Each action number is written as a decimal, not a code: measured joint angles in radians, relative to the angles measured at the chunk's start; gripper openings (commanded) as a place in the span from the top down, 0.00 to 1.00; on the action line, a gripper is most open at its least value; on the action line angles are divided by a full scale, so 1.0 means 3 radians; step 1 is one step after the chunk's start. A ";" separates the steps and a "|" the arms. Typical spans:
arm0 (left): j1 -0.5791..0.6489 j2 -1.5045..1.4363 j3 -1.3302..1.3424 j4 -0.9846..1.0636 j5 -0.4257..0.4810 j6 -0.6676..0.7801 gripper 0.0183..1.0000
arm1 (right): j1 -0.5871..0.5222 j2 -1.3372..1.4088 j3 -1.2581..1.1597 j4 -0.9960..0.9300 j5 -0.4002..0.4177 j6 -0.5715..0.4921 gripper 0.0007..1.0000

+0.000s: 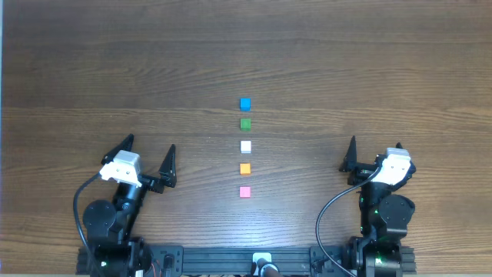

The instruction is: Stack Cubes

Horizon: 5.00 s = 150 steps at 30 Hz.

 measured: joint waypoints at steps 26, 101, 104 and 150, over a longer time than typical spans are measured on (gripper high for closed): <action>0.0000 0.0000 0.0000 0.0000 0.0000 0.0000 0.00 | 0.0000 0.0000 0.0000 0.0000 0.0000 0.0003 0.01; -0.3586 0.4571 0.3721 -0.3129 -0.1150 -0.3504 0.01 | 0.0000 0.0003 0.0000 -0.0006 0.0000 0.0003 0.01; -0.3638 0.4874 0.3666 -0.2993 -0.1217 -0.3652 0.01 | 0.0000 0.0003 0.0000 -0.0006 0.0000 0.0001 0.01; -0.3493 0.5681 0.3089 -0.2111 -0.1302 -0.3552 0.18 | 0.0000 0.0003 0.0000 -0.0006 0.0000 0.0003 0.01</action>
